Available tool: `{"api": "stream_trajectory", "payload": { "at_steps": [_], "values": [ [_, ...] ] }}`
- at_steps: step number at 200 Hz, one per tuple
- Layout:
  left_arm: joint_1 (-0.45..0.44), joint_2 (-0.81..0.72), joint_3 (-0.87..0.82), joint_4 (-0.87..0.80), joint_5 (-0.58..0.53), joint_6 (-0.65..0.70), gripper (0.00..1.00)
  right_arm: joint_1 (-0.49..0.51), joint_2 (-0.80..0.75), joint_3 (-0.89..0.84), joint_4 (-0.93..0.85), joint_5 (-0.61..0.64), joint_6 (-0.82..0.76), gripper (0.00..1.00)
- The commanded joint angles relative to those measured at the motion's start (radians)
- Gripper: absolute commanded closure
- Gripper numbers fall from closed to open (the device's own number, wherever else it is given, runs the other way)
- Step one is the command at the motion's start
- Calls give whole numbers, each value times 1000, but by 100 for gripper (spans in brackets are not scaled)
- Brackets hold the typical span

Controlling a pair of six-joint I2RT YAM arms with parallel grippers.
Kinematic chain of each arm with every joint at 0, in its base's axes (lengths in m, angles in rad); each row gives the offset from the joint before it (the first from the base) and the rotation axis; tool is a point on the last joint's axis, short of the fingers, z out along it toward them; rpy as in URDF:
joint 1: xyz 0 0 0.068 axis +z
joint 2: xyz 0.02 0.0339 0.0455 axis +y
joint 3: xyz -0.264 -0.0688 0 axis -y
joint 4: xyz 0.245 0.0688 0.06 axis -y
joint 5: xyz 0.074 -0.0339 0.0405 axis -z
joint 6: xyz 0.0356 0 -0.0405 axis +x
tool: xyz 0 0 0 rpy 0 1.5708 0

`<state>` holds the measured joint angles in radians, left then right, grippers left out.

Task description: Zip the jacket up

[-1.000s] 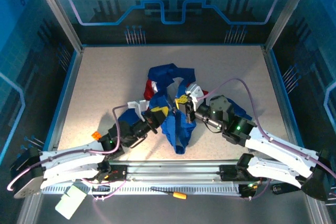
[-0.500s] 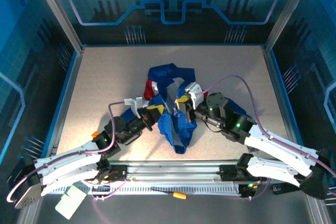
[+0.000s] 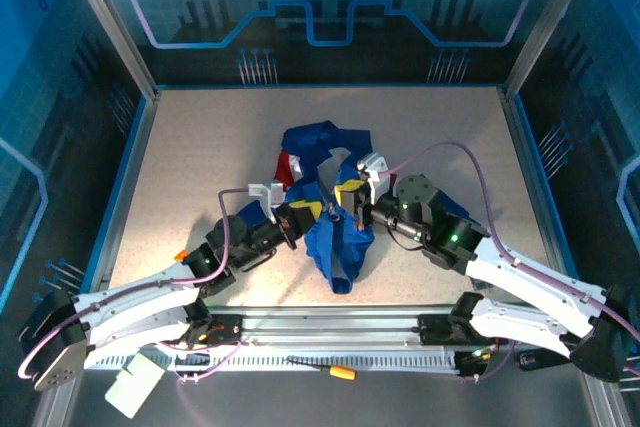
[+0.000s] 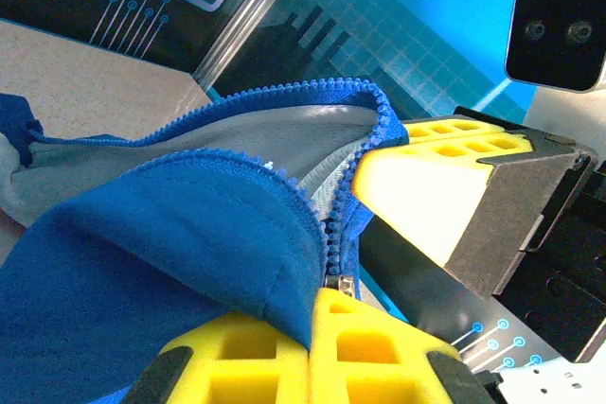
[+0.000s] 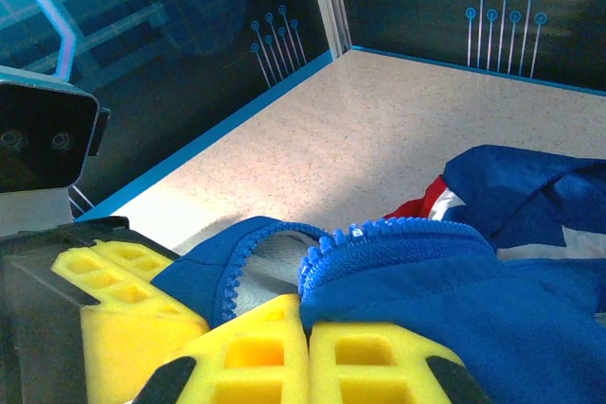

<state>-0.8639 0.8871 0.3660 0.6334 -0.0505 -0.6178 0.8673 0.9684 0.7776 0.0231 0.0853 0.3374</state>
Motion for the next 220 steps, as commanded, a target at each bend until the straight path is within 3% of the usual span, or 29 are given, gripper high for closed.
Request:
{"api": "stream_trajectory", "payload": {
  "at_steps": [1,220],
  "values": [
    [5,-15,36,45,12,38,100,-11,0,-4,35,-17,14,100],
    [6,-4,27,60,-27,13,100,-10,20,4,67,-92,-15,100]
  ]
}}
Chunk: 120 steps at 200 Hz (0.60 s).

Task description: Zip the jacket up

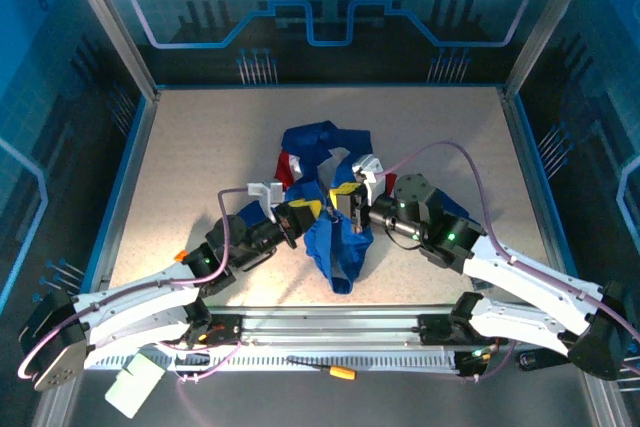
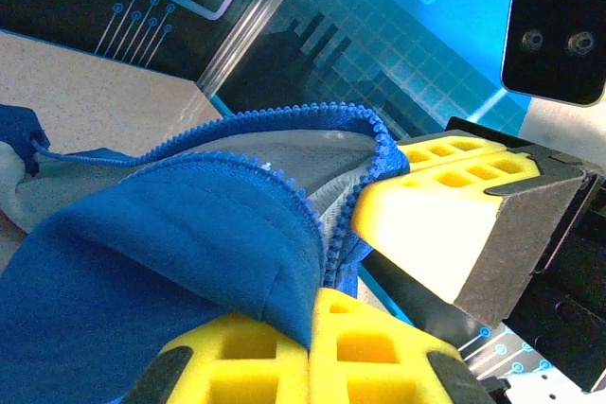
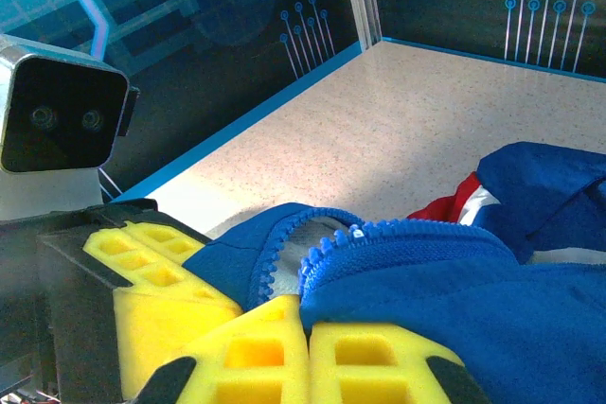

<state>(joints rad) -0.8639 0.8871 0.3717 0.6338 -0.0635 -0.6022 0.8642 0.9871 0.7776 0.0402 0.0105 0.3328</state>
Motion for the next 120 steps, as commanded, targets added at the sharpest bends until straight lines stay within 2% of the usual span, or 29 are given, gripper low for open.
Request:
{"api": "stream_trajectory", "payload": {
  "at_steps": [1,46,120],
  "values": [
    [6,-3,21,60,-14,-2,100,-6,1,3,49,-16,-11,100],
    [2,22,23,64,-14,-4,100,-1,13,18,41,14,5,100],
    [-68,60,15,119,-116,49,100,33,19,22,47,147,61,100]
  ]
}}
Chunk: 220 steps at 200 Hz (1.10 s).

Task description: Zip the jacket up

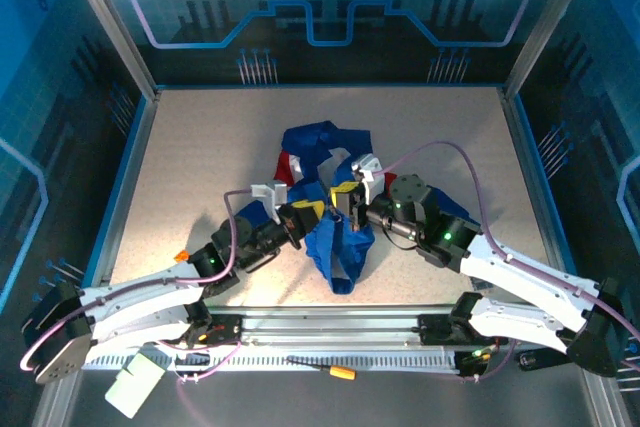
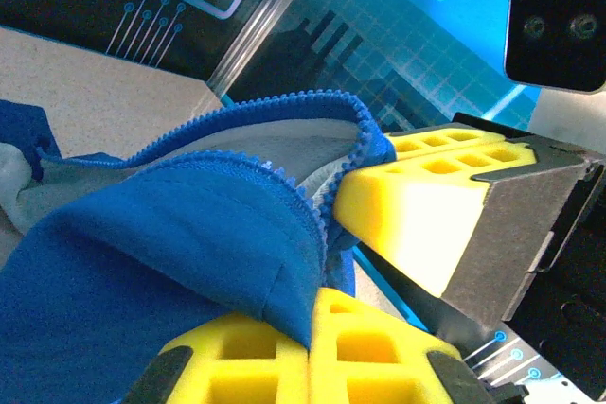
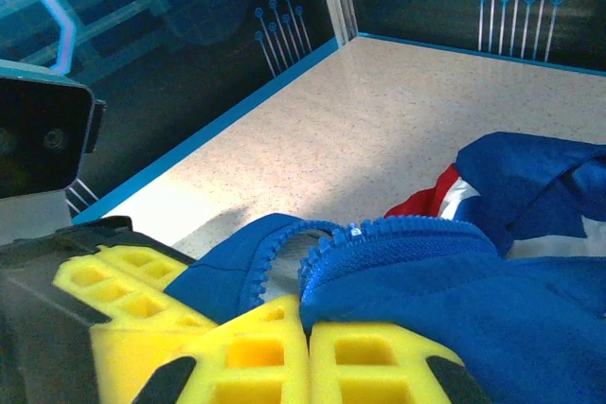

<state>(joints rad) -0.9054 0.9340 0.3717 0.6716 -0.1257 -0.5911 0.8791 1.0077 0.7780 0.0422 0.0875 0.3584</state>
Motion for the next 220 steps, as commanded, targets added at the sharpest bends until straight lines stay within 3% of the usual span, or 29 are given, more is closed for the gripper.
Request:
{"api": "stream_trajectory", "payload": {
  "at_steps": [1,112,181,220],
  "values": [
    [-28,14,14,83,-54,38,100,19,-2,21,46,72,36,100],
    [-78,43,15,65,-146,45,100,61,-28,-27,145,203,80,100],
    [-76,52,37,0,-83,1,100,62,-44,-35,173,207,91,100],
    [-44,37,71,-104,36,-48,100,61,-62,-32,151,224,79,100]
  ]
}}
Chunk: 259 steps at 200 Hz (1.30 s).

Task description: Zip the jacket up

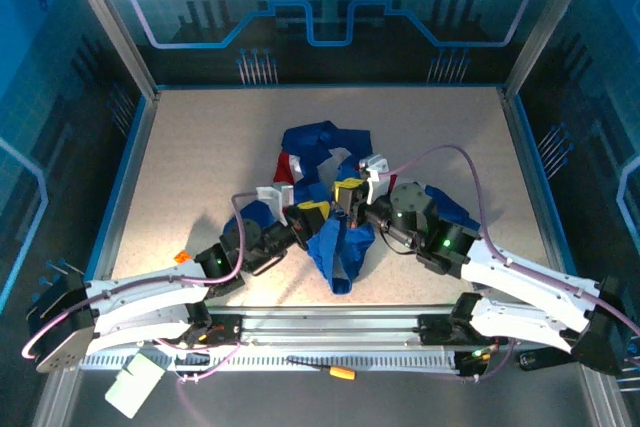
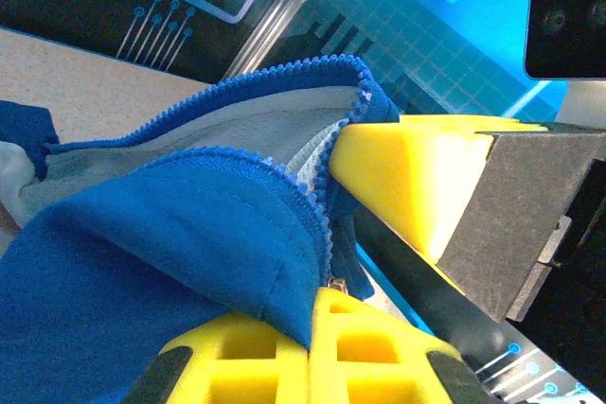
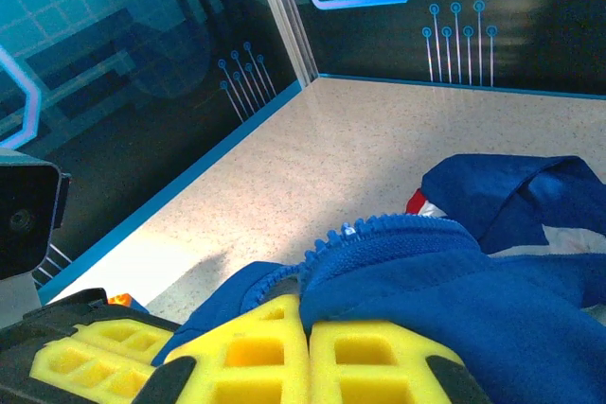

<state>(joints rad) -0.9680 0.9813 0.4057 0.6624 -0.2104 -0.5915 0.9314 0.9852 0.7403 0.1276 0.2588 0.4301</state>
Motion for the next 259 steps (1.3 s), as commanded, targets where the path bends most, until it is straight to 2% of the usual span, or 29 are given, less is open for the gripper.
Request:
{"api": "stream_trajectory", "payload": {
  "at_steps": [1,25,74,119,165,214,259],
  "values": [
    [20,-10,38,-97,126,-49,100,9,-40,5,66,53,7,100],
    [51,-9,55,-153,222,-97,100,9,-49,1,68,61,16,100],
    [83,-1,79,-276,332,-130,100,9,-56,10,42,87,13,100],
    [114,-11,61,-250,398,-160,100,-11,-69,6,-3,80,5,100],
    [146,-37,37,-214,477,-178,100,-119,-63,-15,1,-105,41,100],
    [147,-45,54,-270,528,-163,100,-173,-40,-43,77,-248,18,100],
    [147,-46,47,-299,514,-185,100,-186,-56,-106,220,-302,-24,100]
  ]
}}
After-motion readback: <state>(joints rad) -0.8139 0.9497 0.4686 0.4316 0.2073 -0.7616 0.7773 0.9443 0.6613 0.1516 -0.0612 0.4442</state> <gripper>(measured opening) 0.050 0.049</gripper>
